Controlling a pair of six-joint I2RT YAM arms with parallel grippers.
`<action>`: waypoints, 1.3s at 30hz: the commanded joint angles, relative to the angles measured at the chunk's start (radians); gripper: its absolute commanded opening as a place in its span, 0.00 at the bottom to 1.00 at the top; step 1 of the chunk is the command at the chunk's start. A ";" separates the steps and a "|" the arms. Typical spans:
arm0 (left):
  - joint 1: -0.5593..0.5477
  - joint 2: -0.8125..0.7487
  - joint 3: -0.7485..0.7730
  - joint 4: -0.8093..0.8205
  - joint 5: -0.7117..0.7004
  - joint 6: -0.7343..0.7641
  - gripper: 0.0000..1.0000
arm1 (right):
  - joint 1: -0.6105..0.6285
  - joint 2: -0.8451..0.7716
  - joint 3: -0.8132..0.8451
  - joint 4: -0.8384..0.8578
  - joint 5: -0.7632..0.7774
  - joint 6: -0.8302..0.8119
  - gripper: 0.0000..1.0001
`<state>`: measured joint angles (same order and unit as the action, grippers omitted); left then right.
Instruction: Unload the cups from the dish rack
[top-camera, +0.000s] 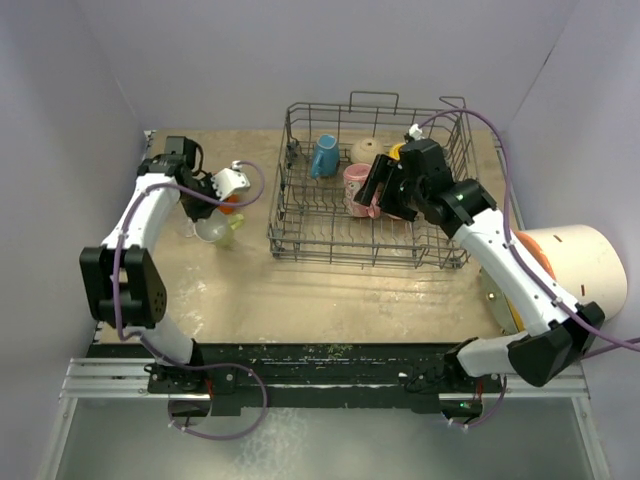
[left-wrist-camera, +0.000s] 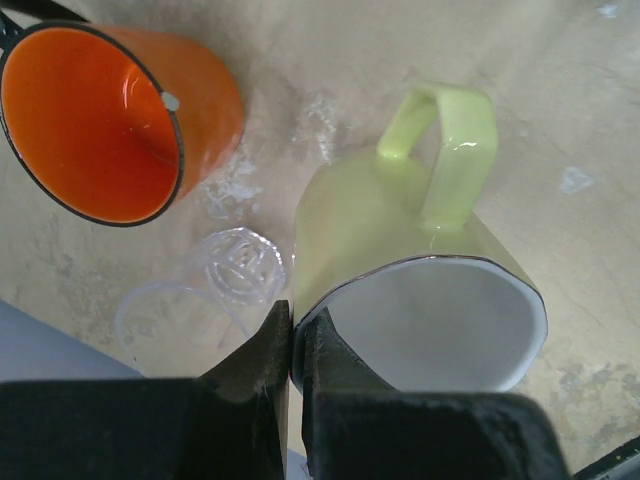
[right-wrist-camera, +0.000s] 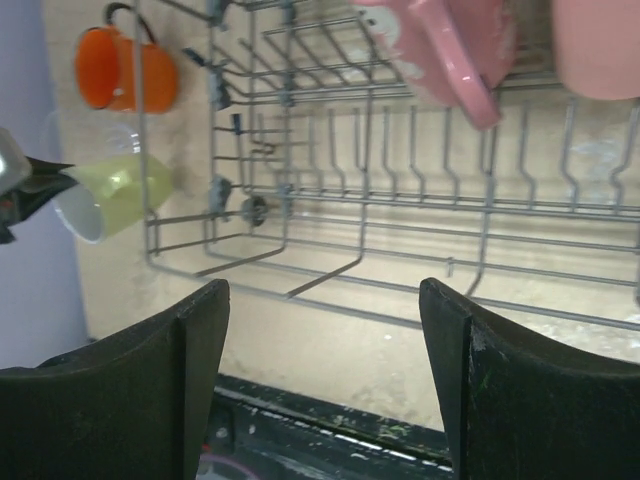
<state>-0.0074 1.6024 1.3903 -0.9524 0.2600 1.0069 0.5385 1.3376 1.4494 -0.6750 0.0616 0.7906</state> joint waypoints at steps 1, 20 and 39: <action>-0.013 0.108 0.153 0.002 -0.081 -0.069 0.00 | -0.012 0.041 0.071 -0.048 0.096 -0.091 0.77; -0.065 0.393 0.365 0.116 -0.077 -0.185 0.03 | -0.019 0.293 0.124 -0.033 0.243 -0.300 0.69; -0.066 0.400 0.417 0.214 -0.068 -0.200 0.51 | -0.049 0.471 0.216 -0.003 0.237 -0.389 0.64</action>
<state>-0.0708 2.0403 1.7599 -0.7891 0.1665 0.8215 0.4969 1.7962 1.6226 -0.6968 0.2718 0.4370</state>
